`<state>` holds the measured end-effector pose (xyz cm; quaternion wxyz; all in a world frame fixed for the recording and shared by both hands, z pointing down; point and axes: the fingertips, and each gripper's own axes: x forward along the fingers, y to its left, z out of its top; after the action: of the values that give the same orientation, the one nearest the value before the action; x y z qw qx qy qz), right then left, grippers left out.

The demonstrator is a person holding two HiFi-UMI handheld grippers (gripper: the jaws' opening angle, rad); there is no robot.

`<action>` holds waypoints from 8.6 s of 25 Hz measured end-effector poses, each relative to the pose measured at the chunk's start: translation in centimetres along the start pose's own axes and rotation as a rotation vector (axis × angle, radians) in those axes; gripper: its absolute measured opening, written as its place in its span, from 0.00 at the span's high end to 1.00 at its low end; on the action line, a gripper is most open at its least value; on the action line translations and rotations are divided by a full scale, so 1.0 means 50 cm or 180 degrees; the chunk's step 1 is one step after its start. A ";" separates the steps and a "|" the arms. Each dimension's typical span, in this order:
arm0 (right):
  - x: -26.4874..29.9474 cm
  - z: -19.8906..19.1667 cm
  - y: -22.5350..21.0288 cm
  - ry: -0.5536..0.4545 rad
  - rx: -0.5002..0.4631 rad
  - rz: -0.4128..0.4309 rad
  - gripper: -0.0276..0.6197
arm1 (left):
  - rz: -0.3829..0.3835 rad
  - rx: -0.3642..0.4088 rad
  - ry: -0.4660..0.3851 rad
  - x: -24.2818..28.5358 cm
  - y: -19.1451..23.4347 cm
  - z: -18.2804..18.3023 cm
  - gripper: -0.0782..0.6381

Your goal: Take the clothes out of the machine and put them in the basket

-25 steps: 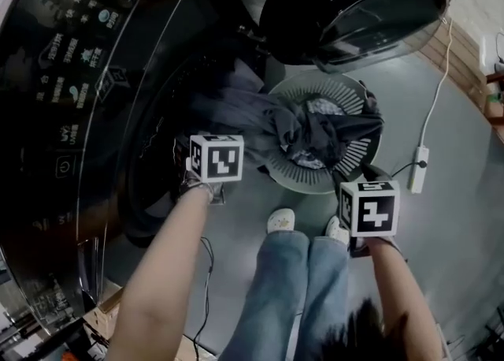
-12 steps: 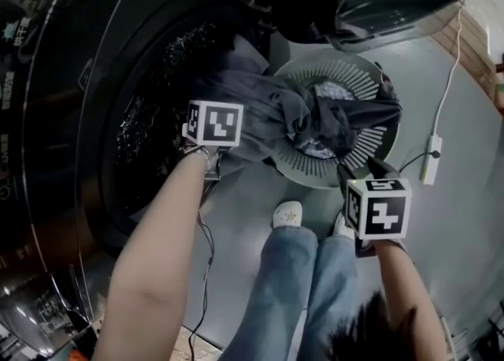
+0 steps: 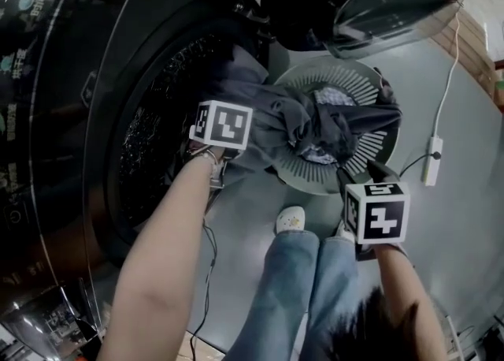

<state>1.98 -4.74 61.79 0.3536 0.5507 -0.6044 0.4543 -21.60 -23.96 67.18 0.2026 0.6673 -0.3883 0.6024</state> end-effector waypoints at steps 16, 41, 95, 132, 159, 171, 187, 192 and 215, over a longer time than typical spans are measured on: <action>-0.135 0.018 -0.021 -0.0132 -0.0231 -0.0012 0.58 | 0.0136 -0.0185 -0.0302 -0.174 -0.073 0.018 0.80; -0.313 0.022 -0.125 -0.0305 0.0023 -0.0147 0.59 | -0.1010 -0.0883 -0.1263 -0.511 -0.364 0.148 0.80; -0.157 0.047 -0.190 -0.0284 0.0479 -0.0083 0.60 | -0.1338 -0.0890 -0.0490 -0.251 -0.410 0.130 0.80; 0.074 0.055 -0.309 -0.0049 -0.0033 -0.0339 0.91 | -0.1143 -0.1050 -0.0444 -0.188 -0.336 0.037 0.21; -0.081 0.128 -0.062 -0.0835 -0.0178 0.0663 0.95 | -0.1282 -0.1063 -0.0658 -0.291 -0.318 0.036 0.21; -0.369 0.150 0.036 -0.0891 -0.0030 0.0793 0.95 | -0.1441 -0.1149 -0.0918 -0.531 -0.284 0.041 0.21; -0.695 0.142 0.142 -0.1179 -0.0013 0.0504 0.95 | -0.1141 -0.0512 -0.1635 -0.858 -0.226 0.043 0.52; -0.764 0.131 0.156 -0.1259 -0.0059 0.0451 0.95 | -0.1174 -0.0464 -0.1771 -0.924 -0.228 0.036 0.53; -1.149 -0.092 0.129 -0.2205 -0.0826 0.0484 0.95 | -0.0410 -0.0304 -0.3231 -1.346 -0.367 -0.117 0.66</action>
<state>3.51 19.23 8.99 0.1603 0.5759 -0.7798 0.1858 -9.56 10.09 7.22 0.0556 0.8883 -0.4229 0.1705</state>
